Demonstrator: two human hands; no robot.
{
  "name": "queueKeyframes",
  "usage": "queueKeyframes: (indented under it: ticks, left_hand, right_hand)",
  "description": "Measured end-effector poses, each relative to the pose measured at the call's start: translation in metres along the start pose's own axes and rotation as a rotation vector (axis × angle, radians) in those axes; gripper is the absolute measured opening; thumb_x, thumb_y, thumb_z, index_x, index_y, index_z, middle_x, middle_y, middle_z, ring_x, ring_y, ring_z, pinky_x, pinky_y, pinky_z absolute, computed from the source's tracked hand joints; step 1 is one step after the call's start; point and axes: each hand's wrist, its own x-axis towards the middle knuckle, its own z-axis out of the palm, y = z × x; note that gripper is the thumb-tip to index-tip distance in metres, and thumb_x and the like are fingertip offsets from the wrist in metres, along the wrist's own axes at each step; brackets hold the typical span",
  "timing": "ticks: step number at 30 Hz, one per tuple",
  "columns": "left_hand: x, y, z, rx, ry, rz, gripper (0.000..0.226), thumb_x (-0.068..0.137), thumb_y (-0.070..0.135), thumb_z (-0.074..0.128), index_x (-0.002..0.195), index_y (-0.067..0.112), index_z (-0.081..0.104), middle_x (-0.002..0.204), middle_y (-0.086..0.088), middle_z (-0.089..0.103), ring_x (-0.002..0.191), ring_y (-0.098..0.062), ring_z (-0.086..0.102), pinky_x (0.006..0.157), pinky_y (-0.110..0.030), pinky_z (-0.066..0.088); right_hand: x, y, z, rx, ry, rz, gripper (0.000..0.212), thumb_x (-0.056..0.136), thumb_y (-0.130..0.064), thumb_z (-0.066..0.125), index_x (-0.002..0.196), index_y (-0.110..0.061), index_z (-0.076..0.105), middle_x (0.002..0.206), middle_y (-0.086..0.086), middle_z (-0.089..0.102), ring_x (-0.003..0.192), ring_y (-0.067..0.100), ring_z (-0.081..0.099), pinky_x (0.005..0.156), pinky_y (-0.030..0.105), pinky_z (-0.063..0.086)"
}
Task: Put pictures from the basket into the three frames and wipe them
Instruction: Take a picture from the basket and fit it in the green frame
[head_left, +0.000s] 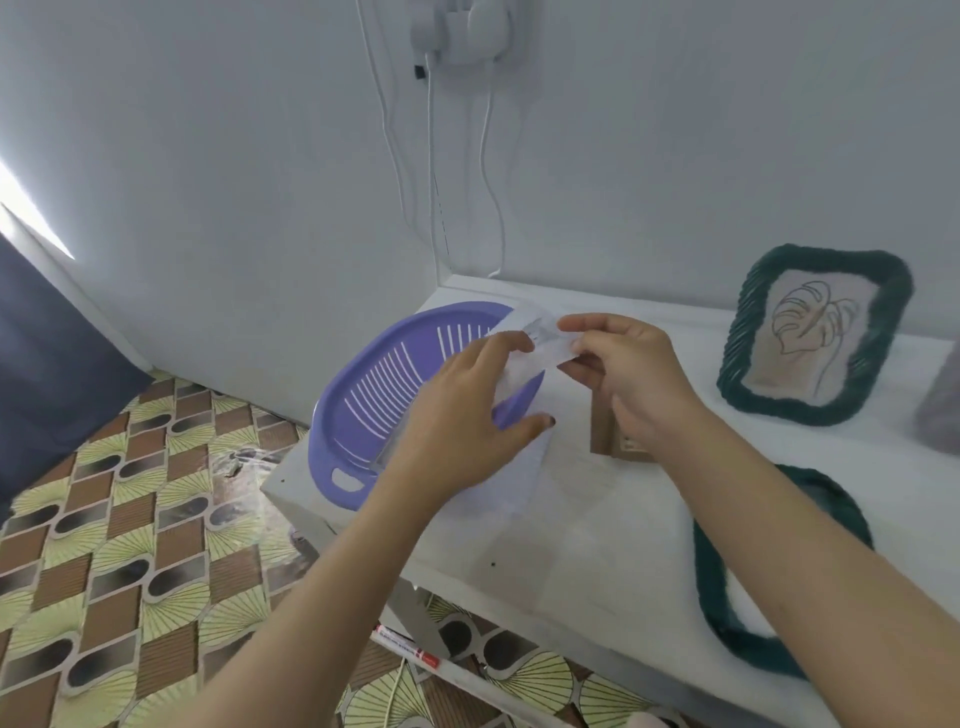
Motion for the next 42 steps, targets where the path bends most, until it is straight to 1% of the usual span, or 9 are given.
queueKeyframes:
  ticks: [4, 9, 12, 16, 21, 28, 32, 35, 42]
  left_hand:
    - [0.006, 0.011, 0.016, 0.083, 0.197, 0.1, 0.029, 0.088, 0.014, 0.055, 0.114, 0.023, 0.048, 0.11, 0.0, 0.063, 0.087, -0.02, 0.063, 0.063, -0.027, 0.047]
    - [0.011, 0.026, 0.018, -0.255, 0.329, 0.04, 0.031, 0.083, -0.005, 0.049, 0.104, 0.017, 0.056, 0.093, 0.01, 0.064, 0.081, 0.0, 0.055, 0.069, -0.004, 0.04]
    - [0.01, 0.045, 0.019, -0.63, 0.265, -0.109, 0.039, 0.082, -0.003, 0.051, 0.1, 0.032, 0.048, 0.094, 0.008, 0.066, 0.083, -0.013, 0.062, 0.068, -0.023, 0.05]
    - [0.003, 0.07, 0.043, -0.948, 0.147, -0.221, 0.036, 0.082, -0.003, 0.054, 0.096, 0.029, 0.047, 0.095, 0.003, 0.068, 0.078, -0.024, 0.065, 0.064, -0.042, 0.054]
    - [-0.011, 0.086, 0.094, -0.726, -0.079, -0.254, 0.027, 0.084, 0.004, 0.058, 0.086, 0.029, 0.069, 0.094, 0.009, 0.068, 0.075, -0.016, 0.059, 0.068, -0.026, 0.047]
    - [-0.029, 0.102, 0.137, -0.403, -0.404, -0.146, 0.025, 0.084, 0.02, 0.062, 0.107, 0.031, 0.065, 0.104, 0.017, 0.058, 0.088, 0.004, 0.051, 0.072, -0.002, 0.037]
    - [-0.033, 0.109, 0.153, -0.202, -0.415, -0.074, 0.031, 0.083, 0.026, 0.064, 0.113, 0.032, 0.061, 0.115, 0.009, 0.056, 0.108, -0.01, 0.041, 0.086, -0.018, 0.034]
    - [-0.032, 0.112, 0.156, -0.131, -0.355, -0.023, 0.031, 0.082, 0.031, 0.064, 0.113, 0.032, 0.062, 0.114, 0.01, 0.056, 0.106, -0.01, 0.038, 0.084, -0.018, 0.028]
    - [-0.031, 0.109, 0.164, -0.043, -0.335, 0.035, 0.036, 0.083, 0.034, 0.062, 0.118, 0.03, 0.06, 0.129, 0.007, 0.052, 0.117, -0.014, 0.037, 0.096, -0.02, 0.027]
  right_hand:
    - [-0.014, -0.009, -0.017, 0.078, -0.042, 0.041, 0.022, 0.086, 0.007, 0.05, 0.099, 0.0, 0.066, 0.097, 0.016, 0.068, 0.08, 0.02, 0.069, 0.075, 0.025, 0.058]
    - [-0.027, -0.008, -0.05, -0.115, -0.104, -0.043, 0.032, 0.089, -0.023, 0.056, 0.117, -0.038, 0.056, 0.113, -0.003, 0.061, 0.102, 0.015, 0.061, 0.086, 0.032, 0.052]
    - [-0.035, -0.001, -0.069, -0.283, -0.027, -0.06, 0.044, 0.086, -0.028, 0.062, 0.121, -0.048, 0.044, 0.114, -0.003, 0.061, 0.103, 0.007, 0.058, 0.091, 0.033, 0.045]
    - [-0.056, 0.014, -0.098, -0.151, 0.156, -0.165, 0.039, 0.083, -0.004, 0.063, 0.108, -0.03, 0.048, 0.092, 0.005, 0.066, 0.073, 0.006, 0.064, 0.065, 0.023, 0.053]
    - [-0.081, 0.028, -0.151, -0.321, 0.323, -0.231, 0.015, 0.082, 0.003, 0.06, 0.081, -0.012, 0.061, 0.081, -0.002, 0.064, 0.072, 0.005, 0.059, 0.062, 0.016, 0.05]
    - [-0.104, 0.049, -0.205, -0.559, 0.385, -0.062, 0.017, 0.08, -0.006, 0.067, 0.09, -0.019, 0.069, 0.086, -0.012, 0.067, 0.078, 0.004, 0.061, 0.06, 0.002, 0.044]
    - [-0.11, 0.055, -0.216, -0.664, 0.399, -0.061, 0.019, 0.08, -0.006, 0.068, 0.091, -0.022, 0.068, 0.083, -0.009, 0.067, 0.076, 0.008, 0.062, 0.071, 0.01, 0.047]
    - [-0.109, 0.057, -0.221, -0.816, 0.403, -0.106, 0.021, 0.08, -0.007, 0.066, 0.093, -0.023, 0.068, 0.079, -0.001, 0.065, 0.07, 0.007, 0.059, 0.064, 0.005, 0.044]
    - [-0.11, 0.058, -0.232, -1.18, 0.323, -0.258, 0.02, 0.079, -0.015, 0.067, 0.098, -0.02, 0.07, 0.095, -0.006, 0.068, 0.08, 0.01, 0.055, 0.079, 0.024, 0.043]
